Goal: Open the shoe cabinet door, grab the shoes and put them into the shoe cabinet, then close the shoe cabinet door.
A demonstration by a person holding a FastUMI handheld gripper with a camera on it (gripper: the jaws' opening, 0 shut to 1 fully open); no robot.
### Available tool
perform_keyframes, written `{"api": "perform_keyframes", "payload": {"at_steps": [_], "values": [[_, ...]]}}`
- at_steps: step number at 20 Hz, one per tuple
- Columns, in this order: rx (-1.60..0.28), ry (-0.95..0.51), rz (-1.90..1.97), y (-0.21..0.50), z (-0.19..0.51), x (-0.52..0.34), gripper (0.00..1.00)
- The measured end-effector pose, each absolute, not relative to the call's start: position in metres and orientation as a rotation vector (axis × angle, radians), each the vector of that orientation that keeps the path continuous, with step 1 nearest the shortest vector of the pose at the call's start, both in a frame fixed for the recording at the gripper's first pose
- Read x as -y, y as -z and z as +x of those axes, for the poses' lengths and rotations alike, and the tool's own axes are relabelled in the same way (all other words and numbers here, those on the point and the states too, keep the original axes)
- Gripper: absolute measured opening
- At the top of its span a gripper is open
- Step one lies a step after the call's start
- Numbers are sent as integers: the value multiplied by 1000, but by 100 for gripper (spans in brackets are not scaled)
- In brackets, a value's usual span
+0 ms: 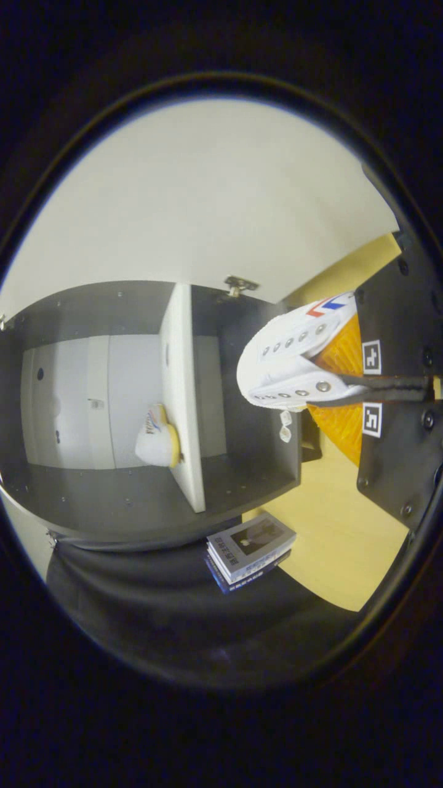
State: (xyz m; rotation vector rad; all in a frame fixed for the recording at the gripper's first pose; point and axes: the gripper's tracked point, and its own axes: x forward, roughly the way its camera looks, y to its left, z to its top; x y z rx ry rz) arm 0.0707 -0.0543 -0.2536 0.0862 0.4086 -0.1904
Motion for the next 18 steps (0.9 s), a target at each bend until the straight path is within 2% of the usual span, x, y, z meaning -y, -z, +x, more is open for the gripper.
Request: {"api": "perform_keyframes", "payload": {"at_steps": [7,13,18], "values": [[-323,175,84,161,143,85,2],[-324,141,113,140,248,123,2],[-339,132,126,149,327,149,2]]}}
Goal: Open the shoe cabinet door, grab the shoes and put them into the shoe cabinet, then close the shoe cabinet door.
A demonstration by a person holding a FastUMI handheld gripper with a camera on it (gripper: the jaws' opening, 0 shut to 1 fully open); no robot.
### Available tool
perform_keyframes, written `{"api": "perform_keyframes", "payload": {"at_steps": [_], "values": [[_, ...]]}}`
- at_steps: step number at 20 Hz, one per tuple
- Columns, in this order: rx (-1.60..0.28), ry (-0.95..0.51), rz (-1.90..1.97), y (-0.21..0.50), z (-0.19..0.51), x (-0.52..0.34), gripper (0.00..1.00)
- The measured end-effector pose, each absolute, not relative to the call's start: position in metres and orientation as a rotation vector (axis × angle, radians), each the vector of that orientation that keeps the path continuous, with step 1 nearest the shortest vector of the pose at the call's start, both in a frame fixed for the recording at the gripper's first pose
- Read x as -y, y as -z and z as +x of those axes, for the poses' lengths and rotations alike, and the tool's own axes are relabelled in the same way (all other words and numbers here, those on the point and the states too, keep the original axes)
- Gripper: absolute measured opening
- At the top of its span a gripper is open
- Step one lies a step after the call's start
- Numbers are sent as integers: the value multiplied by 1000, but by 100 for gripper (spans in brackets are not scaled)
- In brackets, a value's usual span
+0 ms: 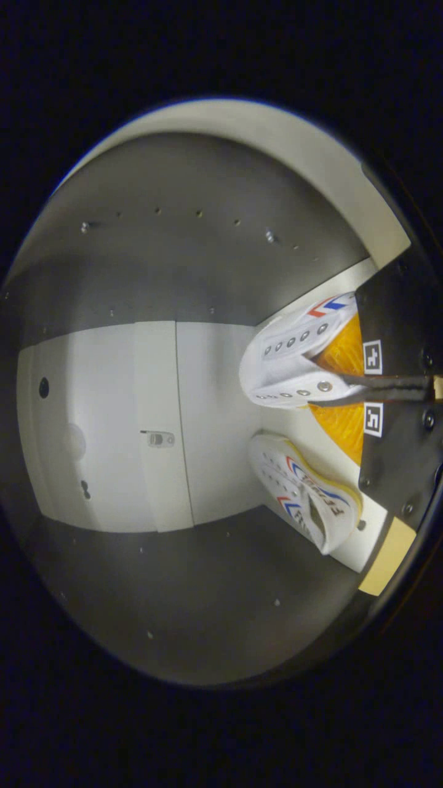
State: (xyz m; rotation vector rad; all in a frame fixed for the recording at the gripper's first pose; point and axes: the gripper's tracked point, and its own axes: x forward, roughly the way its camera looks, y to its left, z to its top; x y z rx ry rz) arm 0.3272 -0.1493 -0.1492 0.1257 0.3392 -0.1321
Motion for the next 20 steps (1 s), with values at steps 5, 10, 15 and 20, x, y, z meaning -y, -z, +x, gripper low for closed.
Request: {"api": "perform_keyframes", "payload": {"at_steps": [5,10,15,20], "values": [[-379,118,125,173,373,151,2],[-413,116,110,181,377,151,3],[-443,126,136,186,375,151,5],[-421,121,135,183,377,149,31]]}}
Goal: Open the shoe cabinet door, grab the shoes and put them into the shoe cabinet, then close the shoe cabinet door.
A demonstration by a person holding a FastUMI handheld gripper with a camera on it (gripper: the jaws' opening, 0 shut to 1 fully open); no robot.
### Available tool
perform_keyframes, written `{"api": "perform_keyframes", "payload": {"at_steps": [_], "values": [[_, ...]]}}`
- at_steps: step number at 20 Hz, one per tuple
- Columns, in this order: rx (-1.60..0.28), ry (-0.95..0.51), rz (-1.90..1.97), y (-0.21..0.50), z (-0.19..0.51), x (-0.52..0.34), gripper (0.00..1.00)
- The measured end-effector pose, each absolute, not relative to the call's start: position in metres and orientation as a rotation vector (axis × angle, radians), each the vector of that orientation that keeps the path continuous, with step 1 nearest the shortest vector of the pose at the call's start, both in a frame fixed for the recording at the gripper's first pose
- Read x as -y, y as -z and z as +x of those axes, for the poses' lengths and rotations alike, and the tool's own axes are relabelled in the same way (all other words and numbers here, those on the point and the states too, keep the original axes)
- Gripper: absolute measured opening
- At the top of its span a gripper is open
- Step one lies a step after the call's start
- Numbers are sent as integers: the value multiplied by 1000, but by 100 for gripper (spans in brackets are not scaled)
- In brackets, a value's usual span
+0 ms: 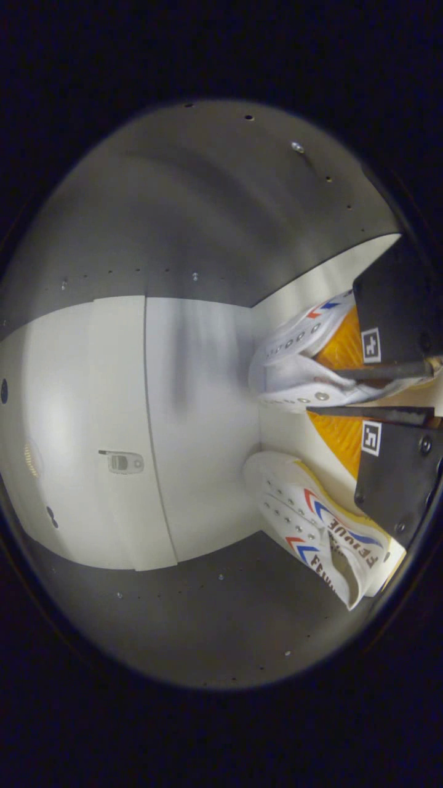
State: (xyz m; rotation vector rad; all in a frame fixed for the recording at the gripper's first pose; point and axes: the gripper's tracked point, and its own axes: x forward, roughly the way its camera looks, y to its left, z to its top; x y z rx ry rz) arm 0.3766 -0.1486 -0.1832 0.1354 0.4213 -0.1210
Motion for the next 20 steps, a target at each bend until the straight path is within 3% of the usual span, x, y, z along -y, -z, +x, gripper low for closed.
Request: {"api": "perform_keyframes", "payload": {"at_steps": [8,9,11,20], "values": [[-410,112,148,179,376,142,73],[-408,105,149,178,376,140,74],[-404,100,150,176,375,137,89],[-397,93,138,164,357,126,94]]}}
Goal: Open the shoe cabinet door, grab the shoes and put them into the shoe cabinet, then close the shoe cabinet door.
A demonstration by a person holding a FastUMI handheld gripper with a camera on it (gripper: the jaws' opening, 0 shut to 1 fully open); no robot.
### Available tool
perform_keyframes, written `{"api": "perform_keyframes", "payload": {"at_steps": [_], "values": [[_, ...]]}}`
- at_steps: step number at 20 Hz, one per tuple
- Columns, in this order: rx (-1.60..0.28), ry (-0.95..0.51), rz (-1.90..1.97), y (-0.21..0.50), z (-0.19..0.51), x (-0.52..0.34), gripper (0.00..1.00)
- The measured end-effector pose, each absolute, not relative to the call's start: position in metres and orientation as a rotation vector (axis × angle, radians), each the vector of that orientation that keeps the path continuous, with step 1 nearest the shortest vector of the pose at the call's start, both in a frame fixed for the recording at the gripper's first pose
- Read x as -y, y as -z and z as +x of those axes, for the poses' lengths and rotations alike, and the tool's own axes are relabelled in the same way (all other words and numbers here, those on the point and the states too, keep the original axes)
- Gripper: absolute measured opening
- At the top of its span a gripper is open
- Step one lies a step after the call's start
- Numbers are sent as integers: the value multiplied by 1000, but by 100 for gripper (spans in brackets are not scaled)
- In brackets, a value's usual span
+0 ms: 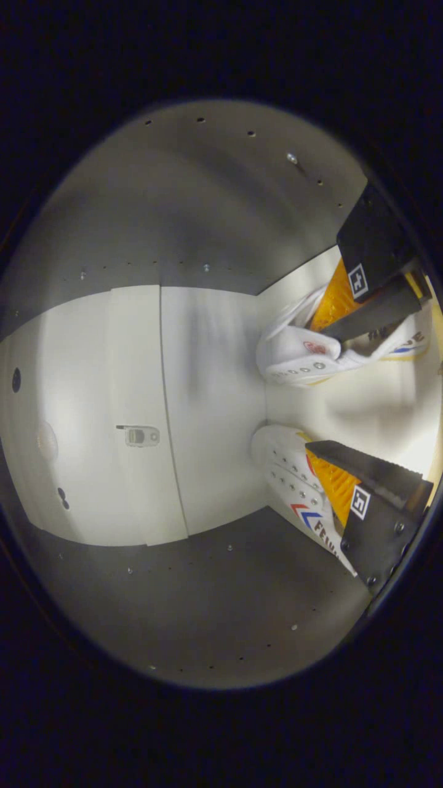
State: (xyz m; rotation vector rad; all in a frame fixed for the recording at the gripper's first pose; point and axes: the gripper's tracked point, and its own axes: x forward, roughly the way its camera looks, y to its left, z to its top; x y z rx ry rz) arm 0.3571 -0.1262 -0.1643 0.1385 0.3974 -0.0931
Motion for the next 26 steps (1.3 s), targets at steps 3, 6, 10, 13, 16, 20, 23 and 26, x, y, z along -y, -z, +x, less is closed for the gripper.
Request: {"api": "perform_keyframes", "payload": {"at_steps": [3,6,10,13,16,20,23,26], "values": [[-389,100,141,161,347,124,95],[-399,115,169,157,338,127,96],[-370,123,157,145,327,128,96],[-361,127,147,139,315,124,96],[-325,124,140,122,298,114,96],[-274,129,125,95,252,93,96],[-237,144,118,77,204,78,96],[-219,158,119,67,150,62,96]]}}
